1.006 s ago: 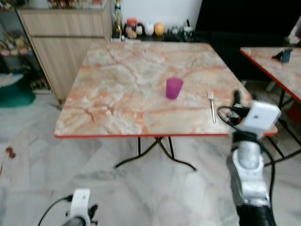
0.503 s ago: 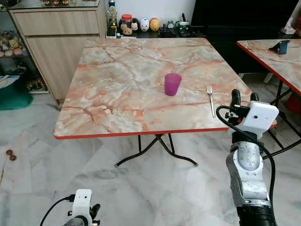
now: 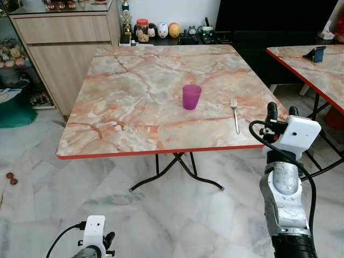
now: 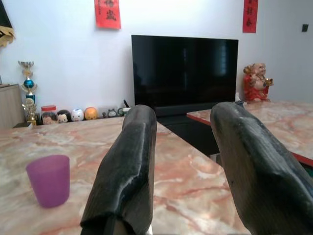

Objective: Setting the table

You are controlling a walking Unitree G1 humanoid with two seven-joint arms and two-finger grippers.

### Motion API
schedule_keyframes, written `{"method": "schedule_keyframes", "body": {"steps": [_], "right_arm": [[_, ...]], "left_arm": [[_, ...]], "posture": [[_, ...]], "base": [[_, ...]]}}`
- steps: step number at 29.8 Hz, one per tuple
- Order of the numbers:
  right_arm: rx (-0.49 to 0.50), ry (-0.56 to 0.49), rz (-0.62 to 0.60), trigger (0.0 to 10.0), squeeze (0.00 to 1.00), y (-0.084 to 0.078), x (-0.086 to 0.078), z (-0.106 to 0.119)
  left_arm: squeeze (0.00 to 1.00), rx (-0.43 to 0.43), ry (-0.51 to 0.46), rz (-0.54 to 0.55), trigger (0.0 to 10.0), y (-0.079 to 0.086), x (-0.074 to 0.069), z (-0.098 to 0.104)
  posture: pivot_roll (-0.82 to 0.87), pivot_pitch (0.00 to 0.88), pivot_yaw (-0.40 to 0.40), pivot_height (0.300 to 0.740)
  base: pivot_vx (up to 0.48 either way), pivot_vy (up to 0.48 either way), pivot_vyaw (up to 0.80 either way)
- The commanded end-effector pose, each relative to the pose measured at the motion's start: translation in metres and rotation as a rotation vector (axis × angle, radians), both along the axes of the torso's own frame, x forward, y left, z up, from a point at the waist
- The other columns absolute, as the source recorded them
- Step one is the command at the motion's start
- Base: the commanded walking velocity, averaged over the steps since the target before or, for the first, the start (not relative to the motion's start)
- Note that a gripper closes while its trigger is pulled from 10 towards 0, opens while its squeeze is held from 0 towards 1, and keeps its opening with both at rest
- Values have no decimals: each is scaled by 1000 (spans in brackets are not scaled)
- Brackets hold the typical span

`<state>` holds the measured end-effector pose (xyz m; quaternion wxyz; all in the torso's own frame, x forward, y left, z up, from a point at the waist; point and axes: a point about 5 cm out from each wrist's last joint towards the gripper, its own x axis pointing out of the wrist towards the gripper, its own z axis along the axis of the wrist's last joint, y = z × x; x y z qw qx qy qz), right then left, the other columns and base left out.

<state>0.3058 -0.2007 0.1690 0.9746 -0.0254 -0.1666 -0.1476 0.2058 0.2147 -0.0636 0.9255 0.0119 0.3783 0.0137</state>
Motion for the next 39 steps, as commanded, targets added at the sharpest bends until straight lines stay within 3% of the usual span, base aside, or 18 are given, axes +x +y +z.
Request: {"method": "schedule_keyframes", "body": {"steps": [1, 26, 33, 39], "right_arm": [[3, -6, -9, 10000, 0, -3, 2, 2], [-9, -8, -42, 10000, 0, -10, -2, 2], [-26, 40, -79, 10000, 0, -22, -12, -7], [-3, 120, -168, 10000, 0, -37, -15, -17]], "left_arm": [[0, -14, 1, 15, 10000, 0, -2, -1], [0, -3, -5, 48, 10000, 9, -5, -1], [0, 2, 13, 55, 10000, 11, -14, -4], [0, 6, 19, 64, 10000, 13, -15, -5]], "posture": [[56, 0, -44, 727], [48, 0, -39, 727], [41, 0, -40, 727], [40, 0, -42, 727]], "base": [[307, 0, 0], [341, 0, 0], [348, 0, 0], [0, 0, 0]]}}
